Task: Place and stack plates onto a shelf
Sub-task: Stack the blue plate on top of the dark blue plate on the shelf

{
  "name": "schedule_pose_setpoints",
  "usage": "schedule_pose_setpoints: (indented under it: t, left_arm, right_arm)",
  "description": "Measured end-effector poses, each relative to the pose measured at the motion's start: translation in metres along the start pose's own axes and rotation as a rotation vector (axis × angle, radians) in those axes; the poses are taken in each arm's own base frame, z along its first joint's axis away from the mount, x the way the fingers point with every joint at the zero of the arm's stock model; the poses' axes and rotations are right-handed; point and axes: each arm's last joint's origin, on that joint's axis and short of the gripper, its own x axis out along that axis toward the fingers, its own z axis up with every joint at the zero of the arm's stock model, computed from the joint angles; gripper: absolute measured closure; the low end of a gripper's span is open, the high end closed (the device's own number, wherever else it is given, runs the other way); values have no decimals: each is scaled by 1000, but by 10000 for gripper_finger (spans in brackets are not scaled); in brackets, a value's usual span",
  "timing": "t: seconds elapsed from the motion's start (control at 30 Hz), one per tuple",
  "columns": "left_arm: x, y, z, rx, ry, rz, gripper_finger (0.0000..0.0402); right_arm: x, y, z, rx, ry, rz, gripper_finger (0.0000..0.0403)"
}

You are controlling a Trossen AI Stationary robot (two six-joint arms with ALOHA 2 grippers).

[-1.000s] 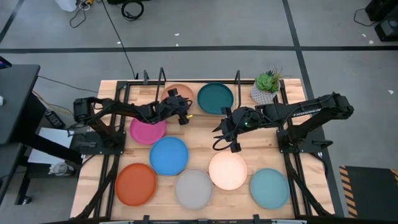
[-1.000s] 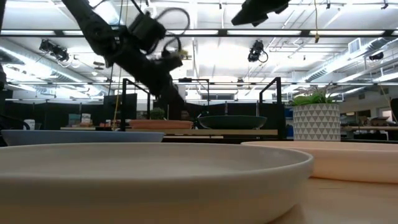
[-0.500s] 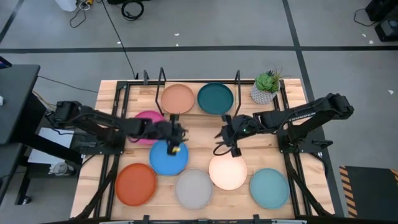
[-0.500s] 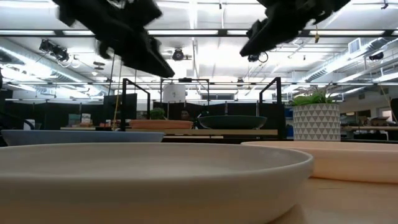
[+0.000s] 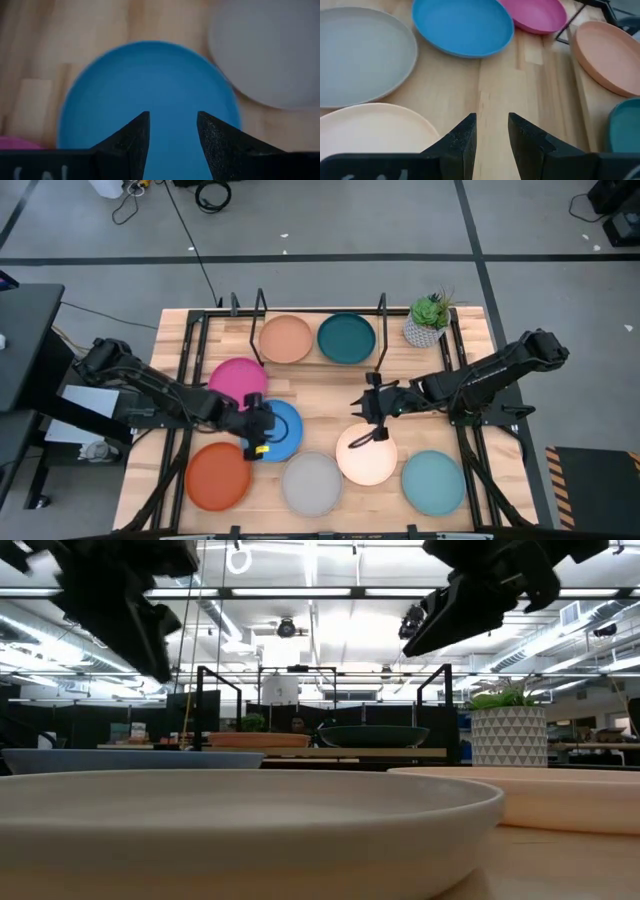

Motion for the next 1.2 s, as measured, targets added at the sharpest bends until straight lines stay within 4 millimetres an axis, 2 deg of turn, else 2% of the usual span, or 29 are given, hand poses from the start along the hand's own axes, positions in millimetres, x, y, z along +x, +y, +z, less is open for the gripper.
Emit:
schedule_pose_setpoints:
  t: [0.07,0.2,0.3,0.67,0.73,0.83,0.97,1.2]
  left_arm:
    - [2,-15,2,36,-4,-36,230]
    - [11,-43,-10,160,69,-79,230]
    - [19,-56,-17,209,94,-81,230]
    - [59,-65,-37,325,240,-10,232]
    - [61,-64,-37,353,242,-1,246]
    - [61,-64,-36,369,241,-1,292]
    - [53,-68,-23,404,244,-15,379]
    - [21,-67,25,457,211,40,389]
  right_arm:
    - [0,2,-1,-5,-5,-1,285]
    - [1,3,-4,-7,4,-29,285]
    - [1,2,-4,3,3,-46,285]
    - [1,2,-2,-1,-24,-47,285]
    - [1,2,-1,-1,-30,-47,285]
    - [1,2,-1,-2,-29,-47,285]
    - [1,2,-1,-2,-29,-45,285]
    - [-2,3,-4,-13,-3,-46,285]
